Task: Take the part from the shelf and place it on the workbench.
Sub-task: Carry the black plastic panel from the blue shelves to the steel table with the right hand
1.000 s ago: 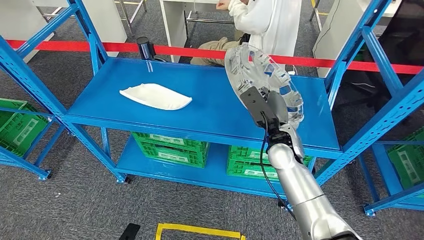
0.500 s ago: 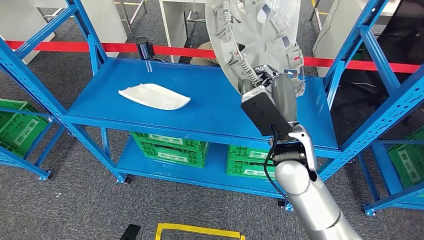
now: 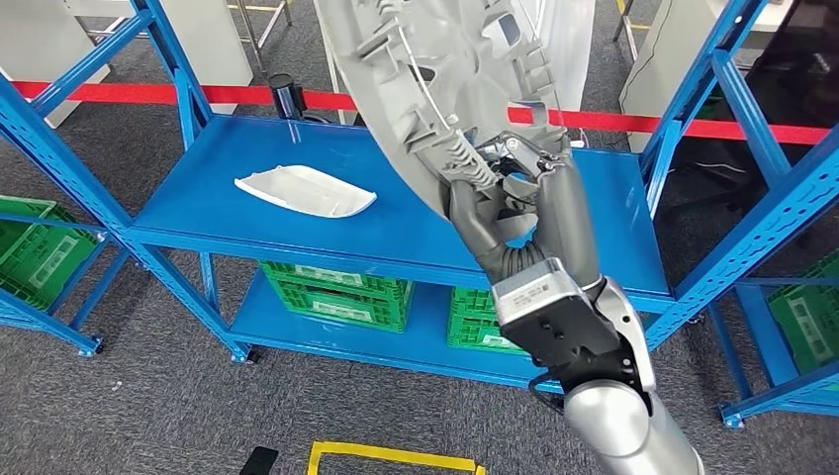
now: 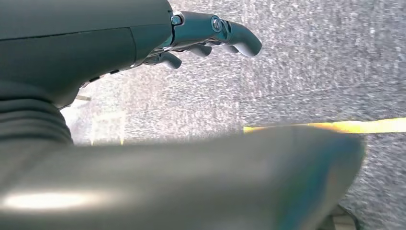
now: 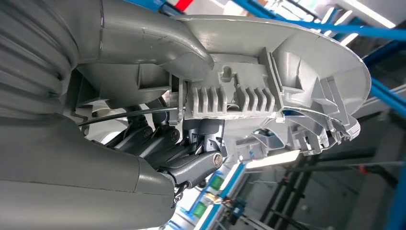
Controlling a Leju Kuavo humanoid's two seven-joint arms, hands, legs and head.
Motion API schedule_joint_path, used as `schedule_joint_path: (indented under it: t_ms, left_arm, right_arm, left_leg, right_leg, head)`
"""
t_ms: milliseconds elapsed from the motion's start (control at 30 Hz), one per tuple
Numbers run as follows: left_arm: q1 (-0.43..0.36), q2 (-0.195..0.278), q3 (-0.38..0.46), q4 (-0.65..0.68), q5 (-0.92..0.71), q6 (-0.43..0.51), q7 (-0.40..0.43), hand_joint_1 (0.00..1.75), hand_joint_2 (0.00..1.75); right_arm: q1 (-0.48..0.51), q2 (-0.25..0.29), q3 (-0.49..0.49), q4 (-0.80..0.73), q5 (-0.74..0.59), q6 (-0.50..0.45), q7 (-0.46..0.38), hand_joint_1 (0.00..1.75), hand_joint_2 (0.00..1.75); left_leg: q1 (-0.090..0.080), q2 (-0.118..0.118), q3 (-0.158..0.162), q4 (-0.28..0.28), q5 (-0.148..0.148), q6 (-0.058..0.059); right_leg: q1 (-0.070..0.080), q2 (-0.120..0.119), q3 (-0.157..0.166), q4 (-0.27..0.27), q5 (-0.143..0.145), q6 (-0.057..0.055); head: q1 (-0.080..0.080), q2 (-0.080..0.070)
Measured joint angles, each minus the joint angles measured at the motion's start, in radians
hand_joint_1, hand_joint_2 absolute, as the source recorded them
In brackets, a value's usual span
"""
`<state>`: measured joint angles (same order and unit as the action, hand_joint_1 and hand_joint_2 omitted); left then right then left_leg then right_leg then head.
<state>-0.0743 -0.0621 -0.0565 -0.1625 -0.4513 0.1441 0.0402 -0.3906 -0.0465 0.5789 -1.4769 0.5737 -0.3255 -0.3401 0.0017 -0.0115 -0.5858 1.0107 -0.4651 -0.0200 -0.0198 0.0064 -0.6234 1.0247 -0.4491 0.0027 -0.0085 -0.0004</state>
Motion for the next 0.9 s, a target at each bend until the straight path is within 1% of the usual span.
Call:
schedule_joint_path:
  t_ms: [167, 367, 700, 833, 900]
  left_arm:
    - [0.001, 0.0, 0.0, 0.0, -0.008, 0.002, 0.021, 0.0, 1.75]
    - [0.003, 0.001, 0.0, 0.0, -0.01, 0.002, 0.028, 0.0, 1.75]
    - [0.012, 0.001, 0.014, 0.0, 0.011, 0.002, 0.012, 0.0, 1.75]
    - [0.02, 0.001, 0.023, 0.0, 0.014, -0.003, 0.026, 0.0, 1.75]
    - [0.022, 0.002, 0.028, 0.0, 0.018, -0.008, 0.021, 0.0, 1.75]
  right_arm:
    - [0.034, -0.001, 0.028, -0.065, 0.003, 0.0, 0.016, 1.75, 1.75]
    - [0.059, -0.001, 0.054, -0.104, 0.008, 0.002, 0.016, 1.75, 1.75]
    - [0.06, 0.001, 0.08, -0.115, 0.008, 0.027, 0.017, 1.75, 1.75]
    - [0.055, 0.003, 0.09, -0.115, 0.0, 0.038, 0.02, 1.75, 1.75]
    - [0.052, 0.005, 0.094, -0.115, -0.002, 0.04, 0.022, 1.75, 1.75]
  left_leg:
    - [0.0, 0.0, 0.0, 0.0, 0.0, 0.0]
    - [0.0, 0.0, 0.0, 0.0, 0.0, 0.0]
    - [0.0, 0.0, 0.0, 0.0, 0.0, 0.0]
    - [0.0, 0.0, 0.0, 0.0, 0.0, 0.0]
    - [0.0, 0.0, 0.0, 0.0, 0.0, 0.0]
  right_leg:
    - [0.0, 0.0, 0.0, 0.0, 0.0, 0.0]
    - [0.0, 0.0, 0.0, 0.0, 0.0, 0.0]
    - [0.0, 0.0, 0.0, 0.001, 0.0, 0.0]
    - [0.0, 0.0, 0.0, 0.001, 0.0, 0.0]
    - [0.0, 0.0, 0.0, 0.001, 0.0, 0.0]
  head:
    - [0.0, 0.0]
    - [0.0, 0.0]
    - [0.0, 0.0]
    - [0.0, 0.0]
    - [0.0, 0.0]
